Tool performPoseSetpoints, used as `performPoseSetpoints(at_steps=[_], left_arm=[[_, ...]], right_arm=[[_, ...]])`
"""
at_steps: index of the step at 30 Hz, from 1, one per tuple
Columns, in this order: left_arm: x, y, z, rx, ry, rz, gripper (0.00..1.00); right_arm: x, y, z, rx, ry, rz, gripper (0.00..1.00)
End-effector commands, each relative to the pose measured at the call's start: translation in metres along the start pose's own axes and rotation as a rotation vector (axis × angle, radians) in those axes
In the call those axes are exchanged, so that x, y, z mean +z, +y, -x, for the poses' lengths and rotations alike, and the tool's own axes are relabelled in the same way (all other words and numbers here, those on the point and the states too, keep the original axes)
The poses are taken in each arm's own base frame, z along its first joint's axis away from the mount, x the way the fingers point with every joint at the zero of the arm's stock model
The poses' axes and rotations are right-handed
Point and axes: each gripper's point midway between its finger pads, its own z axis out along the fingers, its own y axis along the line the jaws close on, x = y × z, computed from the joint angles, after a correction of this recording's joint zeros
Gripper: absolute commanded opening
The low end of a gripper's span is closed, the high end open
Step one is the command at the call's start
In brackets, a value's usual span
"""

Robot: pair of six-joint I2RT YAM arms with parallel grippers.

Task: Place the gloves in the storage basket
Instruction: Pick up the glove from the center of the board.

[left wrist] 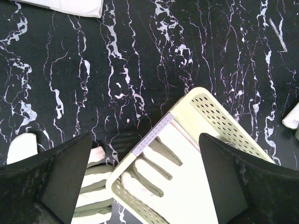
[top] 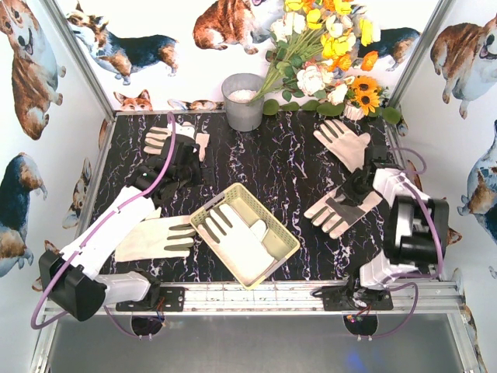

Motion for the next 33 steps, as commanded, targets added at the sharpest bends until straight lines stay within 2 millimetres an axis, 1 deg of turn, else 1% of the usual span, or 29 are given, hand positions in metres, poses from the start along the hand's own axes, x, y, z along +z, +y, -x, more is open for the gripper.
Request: performPoseSetpoints(at_steps=[1,3,4,5,8,11,15,18,20,22,25,26,29,30,31,32,33], left_arm=[[-0.007,0.004,0.008,-0.002,-0.021,0.010,0.91],[-0.011,0.004,0.017,0.018,-0.037,0.013,0.91],[-0.012,0.004,0.022,0.025,-0.047,0.024,0.92],[-0.011,0.005,0.026,0.033,-0.056,0.030,0.92],[-0.002,-0.003,0.032,0.050,-0.053,0.013,0.92],[0.008,-0.012,0.036,0.037,-0.052,-0.011,0.91],[0.021,-0.027,0.047,0.002,-0.101,-0.062,0.91],[0.029,-0.046,0.052,0.012,-0.105,-0.124,0.91],[0.035,-0.066,0.051,0.034,-0.095,-0.180,0.91],[0.039,-0.093,0.049,0.056,-0.095,-0.248,0.91],[0.037,-0.148,0.046,0.081,-0.104,-0.420,0.91],[0.033,-0.169,0.046,0.095,-0.111,-0.482,0.91],[0.024,-0.222,0.038,0.128,-0.096,-0.652,0.92],[0.021,-0.235,0.034,0.131,-0.086,-0.701,0.93],[0.014,-0.247,0.033,0.135,-0.088,-0.750,0.94],[0.021,-0.255,0.023,0.139,-0.064,-0.773,0.96],[0.023,-0.259,0.019,0.136,-0.055,-0.788,0.97]], right_arm=[[0.010,0.019,0.019,0.016,-0.004,0.065,0.23],[0.012,0.023,0.021,0.025,-0.003,0.080,0.13],[0.012,0.026,0.022,0.030,-0.004,0.091,0.06],[0.011,0.028,0.023,0.038,-0.003,0.101,0.01],[0.003,0.039,0.023,0.074,0.003,0.145,0.00],[-0.012,0.051,0.027,0.116,-0.014,0.192,0.00],[-0.044,0.066,0.032,0.216,-0.072,0.247,0.00],[-0.064,0.077,0.029,0.292,-0.103,0.302,0.00],[-0.077,0.088,0.028,0.352,-0.116,0.357,0.00],[-0.089,0.100,0.028,0.409,-0.128,0.417,0.00],[-0.106,0.119,0.032,0.469,-0.142,0.494,0.00],[-0.111,0.124,0.033,0.482,-0.147,0.508,0.00],[-0.126,0.135,0.040,0.521,-0.163,0.529,0.00],[-0.130,0.138,0.043,0.535,-0.168,0.537,0.00],[-0.134,0.140,0.044,0.550,-0.169,0.546,0.00],[-0.138,0.143,0.045,0.563,-0.164,0.558,0.00],[-0.141,0.145,0.045,0.579,-0.160,0.571,0.00]])
